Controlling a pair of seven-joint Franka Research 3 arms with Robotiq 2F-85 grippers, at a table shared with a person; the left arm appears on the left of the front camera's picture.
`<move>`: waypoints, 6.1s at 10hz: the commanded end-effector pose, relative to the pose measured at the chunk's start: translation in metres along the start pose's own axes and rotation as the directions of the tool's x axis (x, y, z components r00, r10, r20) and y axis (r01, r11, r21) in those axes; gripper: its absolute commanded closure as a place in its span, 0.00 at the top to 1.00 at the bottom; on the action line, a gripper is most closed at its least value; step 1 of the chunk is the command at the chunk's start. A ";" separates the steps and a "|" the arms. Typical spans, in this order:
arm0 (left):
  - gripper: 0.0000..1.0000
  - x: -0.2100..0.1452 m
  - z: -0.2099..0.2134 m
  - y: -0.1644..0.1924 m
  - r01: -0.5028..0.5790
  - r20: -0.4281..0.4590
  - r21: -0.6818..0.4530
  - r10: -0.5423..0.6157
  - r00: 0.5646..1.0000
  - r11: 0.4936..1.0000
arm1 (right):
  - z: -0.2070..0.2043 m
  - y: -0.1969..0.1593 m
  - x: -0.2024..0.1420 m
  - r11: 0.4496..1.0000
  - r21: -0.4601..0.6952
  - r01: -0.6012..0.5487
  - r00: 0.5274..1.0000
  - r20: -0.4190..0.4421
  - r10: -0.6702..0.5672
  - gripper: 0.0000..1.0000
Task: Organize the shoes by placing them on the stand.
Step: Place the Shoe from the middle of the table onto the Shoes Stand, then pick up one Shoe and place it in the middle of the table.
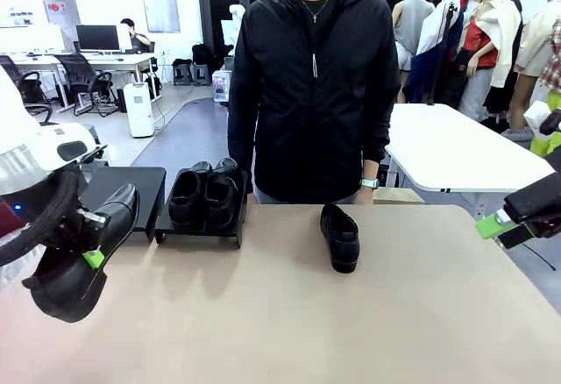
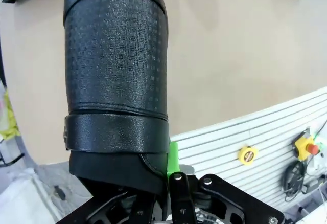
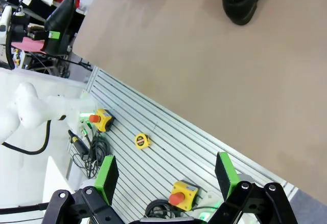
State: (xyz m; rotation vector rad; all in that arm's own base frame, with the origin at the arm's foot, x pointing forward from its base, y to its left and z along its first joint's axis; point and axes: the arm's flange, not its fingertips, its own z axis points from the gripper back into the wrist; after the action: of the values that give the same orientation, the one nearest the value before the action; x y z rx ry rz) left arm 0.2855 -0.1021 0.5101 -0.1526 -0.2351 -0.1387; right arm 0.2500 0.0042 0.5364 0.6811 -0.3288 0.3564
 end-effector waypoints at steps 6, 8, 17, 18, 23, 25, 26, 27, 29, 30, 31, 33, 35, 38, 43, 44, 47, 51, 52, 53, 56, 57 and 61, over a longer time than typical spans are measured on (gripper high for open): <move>0.00 0.242 -0.002 0.148 -0.028 0.010 0.209 0.027 1.000 0.977 | 0.001 -0.001 -0.002 1.000 0.009 0.002 1.000 0.003 -0.002 1.00; 0.00 0.291 -0.032 0.175 -0.115 0.072 0.245 0.100 0.992 0.963 | 0.001 -0.001 -0.002 1.000 0.009 0.002 1.000 0.003 -0.002 1.00; 0.33 0.338 -0.131 0.187 -0.191 0.049 0.317 0.185 0.981 0.929 | 0.001 -0.001 -0.002 1.000 0.009 0.002 1.000 0.003 -0.002 1.00; 0.93 0.338 -0.134 0.186 -0.187 0.046 0.324 0.182 0.982 0.927 | 0.001 -0.001 -0.002 1.000 0.009 0.002 1.000 0.003 -0.002 1.00; 1.00 0.283 -0.055 0.148 -0.113 0.190 0.287 0.059 0.980 0.951 | 0.001 -0.001 -0.002 1.000 0.009 0.002 1.000 0.003 -0.002 1.00; 1.00 0.219 0.003 0.109 -0.109 0.087 0.163 0.096 0.992 0.981 | 0.001 -0.001 -0.002 1.000 0.009 0.002 1.000 0.003 -0.002 1.00; 1.00 0.185 0.020 0.093 -0.079 -0.025 0.090 0.081 0.996 0.993 | 0.001 -0.001 -0.002 1.000 0.009 0.002 1.000 0.003 -0.002 1.00; 1.00 0.150 0.031 0.079 -0.036 -0.115 -0.007 0.035 0.993 0.999 | 0.001 -0.001 -0.002 1.000 0.009 0.002 1.000 0.003 -0.002 1.00; 1.00 0.066 0.031 0.059 0.265 -0.161 -0.228 -0.305 0.939 0.937 | 0.001 -0.001 -0.002 1.000 0.009 0.002 1.000 0.003 -0.002 1.00; 1.00 0.032 0.022 0.064 0.315 -0.087 -0.297 -0.354 0.931 0.901 | 0.001 -0.001 -0.002 1.000 0.009 0.002 1.000 0.003 -0.002 1.00; 1.00 0.009 0.014 0.079 0.309 -0.002 -0.380 -0.335 0.942 0.872 | 0.001 -0.001 -0.002 1.000 0.009 0.002 1.000 0.003 -0.002 1.00; 1.00 0.009 0.005 0.132 0.135 -0.009 -0.538 -0.166 0.986 0.832 | 0.001 -0.001 -0.002 1.000 0.009 0.002 1.000 0.003 -0.002 1.00; 1.00 0.005 0.014 0.071 0.307 -0.025 -0.375 -0.341 0.940 0.875 | 0.001 -0.001 -0.002 1.000 0.009 0.002 1.000 0.003 -0.002 1.00; 1.00 0.005 0.014 0.071 0.307 -0.025 -0.375 -0.341 0.940 0.875 | 0.001 -0.001 -0.002 1.000 0.009 0.002 1.000 0.003 -0.002 1.00; 1.00 0.005 0.014 0.071 0.307 -0.025 -0.375 -0.341 0.940 0.875 | 0.001 -0.001 -0.002 1.000 0.009 0.002 1.000 0.003 -0.002 1.00; 1.00 0.005 0.014 0.071 0.307 -0.025 -0.375 -0.341 0.940 0.875 | 0.001 -0.001 -0.002 1.000 0.009 0.002 1.000 0.003 -0.002 1.00; 1.00 0.005 0.014 0.071 0.307 -0.025 -0.375 -0.341 0.940 0.875 | 0.001 -0.001 -0.002 1.000 0.009 0.002 1.000 0.003 -0.002 1.00; 1.00 0.005 0.014 0.071 0.307 -0.025 -0.375 -0.341 0.940 0.875 | -0.063 0.034 0.127 0.954 -0.300 -0.029 0.983 -0.181 -0.027 1.00; 1.00 0.005 0.014 0.071 0.307 -0.025 -0.375 -0.341 0.940 0.875 | -0.089 0.031 0.181 0.914 -0.405 0.028 0.973 -0.200 -0.118 1.00; 1.00 0.005 0.014 0.071 0.307 -0.025 -0.375 -0.341 0.940 0.875 | -0.121 0.021 0.232 0.842 -0.532 0.095 0.959 -0.179 -0.221 1.00; 1.00 0.005 0.014 0.071 0.307 -0.025 -0.375 -0.341 0.940 0.875 | -0.198 0.018 0.288 0.790 -0.608 0.073 0.961 -0.169 -0.219 1.00; 1.00 0.005 0.014 0.071 0.307 -0.025 -0.375 -0.341 0.940 0.875 | -0.201 0.024 0.280 0.809 -0.586 0.052 0.945 -0.232 -0.229 1.00; 1.00 0.005 0.014 0.071 0.307 -0.025 -0.375 -0.341 0.940 0.875 | -0.206 -0.002 0.281 0.798 -0.599 0.071 0.965 -0.160 -0.206 1.00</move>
State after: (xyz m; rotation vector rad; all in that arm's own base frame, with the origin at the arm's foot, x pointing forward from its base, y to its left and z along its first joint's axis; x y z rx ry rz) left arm 0.2973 -0.0334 0.5131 -0.4796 -0.1389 -0.5357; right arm 0.5343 0.1914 0.5061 0.0409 -0.1728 0.1553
